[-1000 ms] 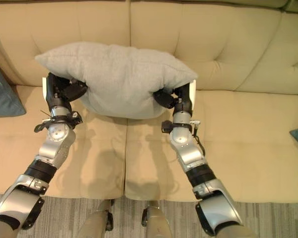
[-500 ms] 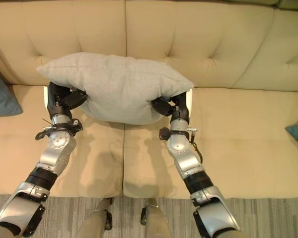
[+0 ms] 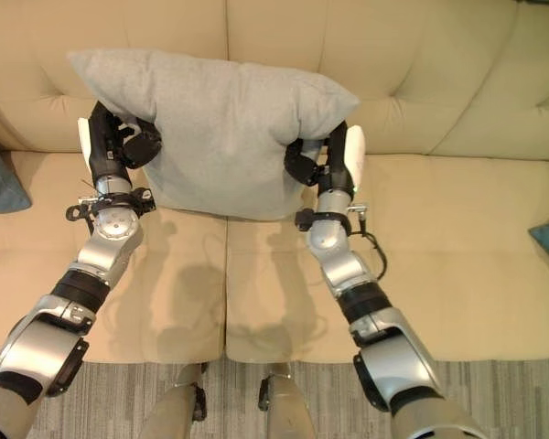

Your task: Pick up all the scattered cushions and arrange them neatly on the sofa.

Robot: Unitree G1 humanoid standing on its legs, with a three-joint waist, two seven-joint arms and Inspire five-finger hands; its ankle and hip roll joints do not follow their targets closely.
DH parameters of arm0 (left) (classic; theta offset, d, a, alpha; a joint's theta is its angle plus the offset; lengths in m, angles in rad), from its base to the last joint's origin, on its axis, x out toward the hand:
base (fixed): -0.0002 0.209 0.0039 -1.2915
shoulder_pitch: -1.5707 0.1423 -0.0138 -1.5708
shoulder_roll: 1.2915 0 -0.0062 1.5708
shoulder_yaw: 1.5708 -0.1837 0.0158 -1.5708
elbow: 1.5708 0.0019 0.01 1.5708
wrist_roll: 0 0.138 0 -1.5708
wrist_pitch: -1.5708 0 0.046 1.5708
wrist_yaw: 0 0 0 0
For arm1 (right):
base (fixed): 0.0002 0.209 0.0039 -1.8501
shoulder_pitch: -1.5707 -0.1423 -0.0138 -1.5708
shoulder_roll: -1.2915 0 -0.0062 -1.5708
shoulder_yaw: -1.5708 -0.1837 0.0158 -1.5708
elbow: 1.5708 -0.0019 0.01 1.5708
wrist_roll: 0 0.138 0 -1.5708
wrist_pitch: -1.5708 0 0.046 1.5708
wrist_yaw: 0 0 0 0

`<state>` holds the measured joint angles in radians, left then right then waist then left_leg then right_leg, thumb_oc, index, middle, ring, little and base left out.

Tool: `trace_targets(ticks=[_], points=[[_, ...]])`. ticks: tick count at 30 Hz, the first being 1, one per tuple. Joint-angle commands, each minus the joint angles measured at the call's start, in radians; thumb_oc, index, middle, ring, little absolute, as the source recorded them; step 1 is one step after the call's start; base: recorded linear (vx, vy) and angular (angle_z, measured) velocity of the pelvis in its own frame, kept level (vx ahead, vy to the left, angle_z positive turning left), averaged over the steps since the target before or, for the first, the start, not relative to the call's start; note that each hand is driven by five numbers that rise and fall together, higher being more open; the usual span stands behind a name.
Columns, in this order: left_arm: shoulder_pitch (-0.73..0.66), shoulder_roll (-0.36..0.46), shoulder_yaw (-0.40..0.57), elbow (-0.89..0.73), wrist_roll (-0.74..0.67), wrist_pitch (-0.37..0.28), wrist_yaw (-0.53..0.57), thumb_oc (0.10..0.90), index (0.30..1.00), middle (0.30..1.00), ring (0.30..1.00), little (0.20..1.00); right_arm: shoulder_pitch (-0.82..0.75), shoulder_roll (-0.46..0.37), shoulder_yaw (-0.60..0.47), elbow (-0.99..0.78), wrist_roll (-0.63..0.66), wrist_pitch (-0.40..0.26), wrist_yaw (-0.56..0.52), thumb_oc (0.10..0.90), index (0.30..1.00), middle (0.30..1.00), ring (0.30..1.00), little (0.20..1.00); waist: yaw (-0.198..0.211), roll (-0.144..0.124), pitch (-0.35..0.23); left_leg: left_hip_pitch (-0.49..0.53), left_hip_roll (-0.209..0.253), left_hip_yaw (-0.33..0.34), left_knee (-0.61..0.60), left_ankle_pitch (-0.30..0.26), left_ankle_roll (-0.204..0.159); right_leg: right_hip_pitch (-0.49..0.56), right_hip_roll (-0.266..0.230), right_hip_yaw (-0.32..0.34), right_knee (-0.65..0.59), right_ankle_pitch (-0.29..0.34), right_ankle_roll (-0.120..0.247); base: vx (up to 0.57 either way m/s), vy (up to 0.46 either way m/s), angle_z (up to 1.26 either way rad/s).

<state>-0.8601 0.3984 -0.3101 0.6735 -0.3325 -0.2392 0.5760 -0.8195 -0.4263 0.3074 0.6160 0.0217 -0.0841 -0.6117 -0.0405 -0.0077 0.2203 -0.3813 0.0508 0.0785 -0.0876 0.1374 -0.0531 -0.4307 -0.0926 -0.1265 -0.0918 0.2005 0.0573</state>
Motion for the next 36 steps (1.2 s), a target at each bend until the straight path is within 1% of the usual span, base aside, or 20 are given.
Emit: trace_targets(ticks=[1,4,8,9,10,12,14,15,16,17,18,20,21,22,23,25,29,31,34,36], points=[[-0.085,0.018,-0.008,0.019,0.048,-0.069,-0.006,0.8,0.9,0.9,0.9,0.9,-0.071,-0.056,-0.079,0.018,-0.037,-0.047,-0.106,0.8,0.9,0.9,0.9,0.9,0.001,0.01,-0.086,-0.025,-0.029,0.016,0.0,-0.06,-0.031,0.042,0.007,0.014,0.004,-0.132,0.078,0.0,0.0,0.0],[0.005,0.041,0.078,0.03,0.0,-0.076,-0.012,0.8,0.9,0.9,0.9,0.9,-0.005,-0.134,-0.143,0.06,-0.019,-0.031,-0.108,0.8,0.9,0.9,0.9,0.9,0.0,0.01,-0.097,-0.021,-0.031,0.014,0.0,-0.065,-0.029,0.043,0.007,0.012,0.004,-0.134,0.077,0.0,0.0,0.0],[0.086,0.077,0.152,0.056,-0.072,-0.086,-0.032,0.8,0.9,0.9,0.9,0.9,0.072,-0.208,-0.202,0.094,0.019,-0.022,-0.093,0.8,0.9,0.9,0.9,0.9,-0.002,0.01,-0.117,-0.023,-0.033,0.011,0.0,-0.069,-0.026,0.039,0.009,0.01,0.004,-0.133,0.075,0.0,0.0,0.0],[0.122,0.1,0.178,0.044,-0.076,-0.089,-0.041,0.8,0.9,0.9,0.9,0.9,0.11,-0.24,-0.228,0.103,0.027,-0.026,-0.084,0.8,0.9,0.9,0.9,0.9,-0.002,0.009,-0.124,-0.023,-0.033,0.009,0.0,-0.07,-0.025,0.037,0.009,0.007,0.004,-0.133,0.075,0.0,0.0,0.0],[0.122,0.1,0.178,0.044,-0.076,-0.089,-0.041,0.8,0.9,0.9,0.9,0.9,0.11,-0.24,-0.228,0.103,0.027,-0.026,-0.084,0.8,0.9,0.9,0.9,0.9,-0.002,0.009,-0.124,-0.024,-0.033,0.009,0.0,-0.07,-0.025,0.037,0.009,0.007,0.004,-0.133,0.075,0.0,0.0,0.0],[0.197,0.115,0.211,-0.001,-0.055,-0.091,-0.053,0.8,0.9,0.9,0.9,0.9,0.177,-0.258,-0.271,0.063,0.031,-0.039,-0.071,0.8,0.9,0.9,0.9,0.9,-0.002,0.008,-0.131,-0.018,-0.033,0.009,0.0,-0.072,-0.025,0.042,0.01,0.008,0.004,-0.136,0.076,0.0,0.0,0.0],[0.261,0.111,0.236,-0.058,-0.016,-0.094,-0.057,0.8,0.9,0.9,0.9,0.9,0.24,-0.244,-0.309,0.003,0.014,-0.054,-0.06,0.8,0.9,0.9,0.9,0.9,-0.001,0.007,-0.132,-0.017,-0.033,0.008,0.0,-0.068,-0.023,0.045,0.01,0.008,0.004,-0.134,0.075,0.0,0.0,0.0],[0.268,0.11,0.236,-0.063,-0.014,-0.092,-0.056,0.8,0.9,0.9,0.9,0.9,0.248,-0.242,-0.311,-0.002,0.012,-0.052,-0.06,0.8,0.9,0.9,0.9,0.9,0.0,0.007,-0.135,-0.012,-0.032,0.008,0.0,-0.074,-0.023,0.049,0.011,0.008,0.004,-0.139,0.075,0.0,0.0,0.0],[0.319,0.095,0.25,-0.108,0.006,-0.096,-0.061,0.8,0.9,0.9,0.9,0.9,0.295,-0.226,-0.328,-0.043,-0.004,-0.058,-0.048,0.8,0.9,0.9,0.9,0.9,-0.001,0.006,-0.139,-0.006,-0.031,0.008,0.0,-0.076,-0.022,0.055,0.011,0.008,0.004,-0.141,0.075,0.0,0.0,0.0],[0.393,0.044,0.275,-0.171,0.016,-0.113,-0.063,0.8,0.9,0.9,0.9,0.9,0.366,-0.183,-0.356,-0.098,-0.019,-0.079,-0.032,0.8,0.9,0.9,0.9,0.9,0.0,0.005,-0.137,0.0,-0.03,0.007,0.0,-0.072,-0.021,0.064,0.011,0.008,0.004,-0.141,0.073,0.02,-0.031,-0.02],[0.451,0.026,0.296,-0.213,0.027,-0.113,-0.068,0.8,0.9,0.9,0.9,0.9,0.411,-0.165,-0.371,-0.127,-0.034,-0.077,-0.02,0.8,0.9,0.9,0.9,0.9,0.001,0.004,-0.14,0.009,-0.028,0.007,0.0,-0.073,-0.021,0.073,0.011,0.006,0.004,-0.144,0.073,0.02,-0.035,-0.03],[0.497,0.008,0.306,-0.251,0.039,-0.116,-0.075,0.8,0.9,0.9,0.9,0.9,0.452,-0.142,-0.385,-0.156,-0.04,-0.088,-0.016,0.8,0.9,0.9,0.9,0.9,0.002,0.003,-0.141,0.019,-0.027,0.007,0.0,-0.076,-0.021,0.084,0.01,0.006,0.004,-0.148,0.072,0.03,-0.018,-0.04],[0.546,-0.01,0.313,-0.271,0.062,-0.112,-0.081,0.8,0.9,0.9,0.9,0.9,0.495,-0.116,-0.399,-0.169,-0.045,-0.099,-0.003,0.8,0.9,0.9,0.9,0.9,0.003,0.001,-0.14,0.033,-0.025,0.008,0.0,-0.078,-0.02,0.1,0.009,0.005,0.004,-0.152,0.071,0.06,-0.035,-0.04],[0.626,-0.034,0.317,-0.292,0.101,-0.102,-0.098,0.8,0.9,0.9,0.9,0.9,0.559,-0.077,-0.406,-0.176,-0.059,-0.107,0.015,0.8,0.9,0.9,0.9,0.9,0.006,-0.003,-0.139,0.065,-0.023,0.006,0.0,-0.084,-0.02,0.137,0.011,0.0,0.004,-0.16,0.07,0.09,-0.064,-0.01],[0.703,-0.072,0.325,-0.295,0.106,-0.094,-0.121,0.8,0.9,0.9,0.9,0.9,0.624,-0.046,-0.408,-0.178,-0.083,-0.105,0.041,0.8,0.9,0.9,0.9,0.9,0.008,-0.004,-0.136,0.096,-0.02,0.006,0.0,-0.087,-0.02,0.172,0.01,-0.006,0.004,-0.17,0.068,0.08,-0.076,0.02],[0.761,-0.108,0.326,-0.267,0.077,-0.085,-0.138,0.8,0.9,0.9,0.9,0.9,0.681,-0.012,-0.399,-0.166,-0.079,-0.108,0.065,0.8,0.9,0.9,0.9,0.9,0.008,-0.005,-0.132,0.131,-0.018,0.006,0.0,-0.089,-0.02,0.211,0.011,-0.012,0.004,-0.18,0.066,0.04,-0.06,0.15],[0.847,-0.115,0.302,-0.162,0.11,-0.05,-0.182,0.8,0.9,0.9,0.9,0.9,0.783,0.031,-0.377,-0.129,-0.077,-0.11,0.12,0.8,0.9,0.9,0.9,0.9,0.01,-0.006,-0.135,0.184,-0.01,0.006,0.0,-0.091,-0.023,0.269,0.013,-0.029,0.004,-0.193,0.063,0.01,-0.047,0.05],[0.87,-0.116,0.296,-0.145,0.118,-0.045,-0.192,0.8,0.9,0.9,0.9,0.9,0.804,0.041,-0.372,-0.113,-0.073,-0.11,0.132,0.8,0.9,0.9,0.9,0.9,0.01,-0.005,-0.137,0.198,-0.009,0.004,0.0,-0.092,-0.024,0.285,0.014,-0.033,0.004,-0.195,0.063,0.0,-0.017,0.03],[0.911,-0.114,0.276,-0.021,0.153,-0.021,-0.226,0.8,0.9,0.9,0.9,0.9,0.859,0.071,-0.344,-0.052,-0.066,-0.116,0.164,0.8,0.9,0.9,0.9,0.9,0.009,-0.005,-0.149,0.227,-0.004,0.0,0.0,-0.089,-0.026,0.322,0.021,-0.039,0.004,-0.203,0.059,-0.02,-0.075,0.16],[0.92,-0.121,0.255,0.094,0.166,-0.005,-0.247,0.8,0.9,0.9,0.9,0.9,0.891,0.103,-0.306,0.013,-0.026,-0.13,0.201,0.8,0.9,0.9,0.9,0.9,0.005,-0.006,-0.159,0.25,0.006,0.0,0.0,-0.084,-0.031,0.357,0.033,-0.043,0.004,-0.217,0.051,-0.05,-0.126,0.11]])
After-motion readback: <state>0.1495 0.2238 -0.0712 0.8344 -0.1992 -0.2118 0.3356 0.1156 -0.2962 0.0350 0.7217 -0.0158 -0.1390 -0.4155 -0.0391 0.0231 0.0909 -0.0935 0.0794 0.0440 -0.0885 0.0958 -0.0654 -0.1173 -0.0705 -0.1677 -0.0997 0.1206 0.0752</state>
